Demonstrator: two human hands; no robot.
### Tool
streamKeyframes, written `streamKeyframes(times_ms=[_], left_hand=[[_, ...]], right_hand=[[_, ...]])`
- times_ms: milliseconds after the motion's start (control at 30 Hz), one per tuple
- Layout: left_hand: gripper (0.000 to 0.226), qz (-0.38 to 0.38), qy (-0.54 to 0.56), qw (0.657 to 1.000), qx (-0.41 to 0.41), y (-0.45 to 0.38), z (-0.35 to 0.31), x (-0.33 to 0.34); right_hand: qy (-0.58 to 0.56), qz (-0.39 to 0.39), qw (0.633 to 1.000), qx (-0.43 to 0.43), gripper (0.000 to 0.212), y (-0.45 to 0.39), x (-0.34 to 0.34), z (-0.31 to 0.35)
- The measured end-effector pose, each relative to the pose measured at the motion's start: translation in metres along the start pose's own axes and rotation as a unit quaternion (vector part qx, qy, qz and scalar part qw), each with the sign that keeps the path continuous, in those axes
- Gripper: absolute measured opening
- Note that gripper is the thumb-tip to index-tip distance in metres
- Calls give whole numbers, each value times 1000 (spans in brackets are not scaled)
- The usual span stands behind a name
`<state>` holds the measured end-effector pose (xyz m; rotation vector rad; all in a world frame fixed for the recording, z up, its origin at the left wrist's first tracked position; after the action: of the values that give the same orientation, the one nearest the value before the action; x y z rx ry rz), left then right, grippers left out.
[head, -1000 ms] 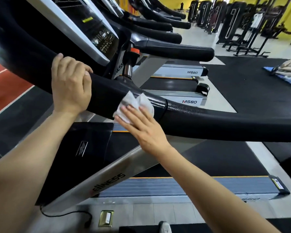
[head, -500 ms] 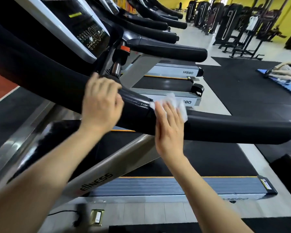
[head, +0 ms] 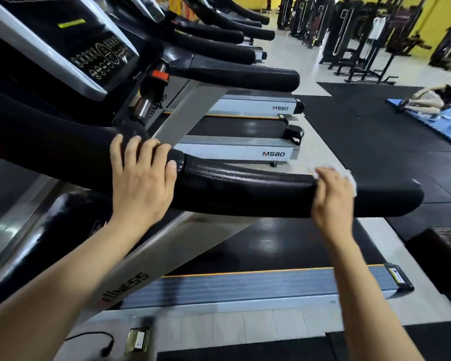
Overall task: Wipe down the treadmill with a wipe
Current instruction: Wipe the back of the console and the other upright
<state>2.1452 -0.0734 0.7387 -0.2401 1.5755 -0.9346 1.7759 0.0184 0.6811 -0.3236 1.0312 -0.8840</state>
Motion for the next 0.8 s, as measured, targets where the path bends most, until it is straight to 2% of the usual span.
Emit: streamKeyframes(times_ms=[67,133,200,267,367,433,500,600,700,733,800], left_hand=[[44,21,-10,1000,3,-4,-11,4],[44,28,5,1000,12,-9,-28,8],[42,31,23,999,22,-13,-49,14],[39,30,35,998,32,-14,-70,20],[36,23,31,999,25,-15,-80,22],[35,15,32,999,27,-14,-79,22],[37,11,36,999,31,-13,-79,21],[37,2,41,999,24,-11,-82,20],[34,-12,26,1000,5,-10,-84,20],[32,-14,22,1000,-6,-10,-85,20],[31,-12,12,999,-34,-12,-88,22]], right_hand=[[-29,-28,998,54,36,-4,-10,-35],[-38,-43,996,67,33,2,-4,-12],[-63,-18,997,-33,33,18,17,68],[-112,40,984,-131,43,49,42,147],[-165,68,967,-180,47,75,56,183],[-139,68,963,-219,49,76,52,159],[-99,67,971,-206,50,71,42,108],[-71,-13,995,-71,58,55,8,-21],[-67,-80,991,84,59,31,-31,-126],[-58,-82,990,96,57,20,-37,-134],[-66,-62,994,66,48,1,-35,-109]])
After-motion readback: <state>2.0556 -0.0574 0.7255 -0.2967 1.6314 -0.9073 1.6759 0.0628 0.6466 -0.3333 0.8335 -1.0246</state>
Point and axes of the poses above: each hand's wrist, its own y-axis away from the middle knuckle, its own x-axis out of the palm, z = x × y, the point moved 10 cm from there along -y, towards the middle knuckle, and after that the axes turned 2 degrees about x, right-handed, at the moved point
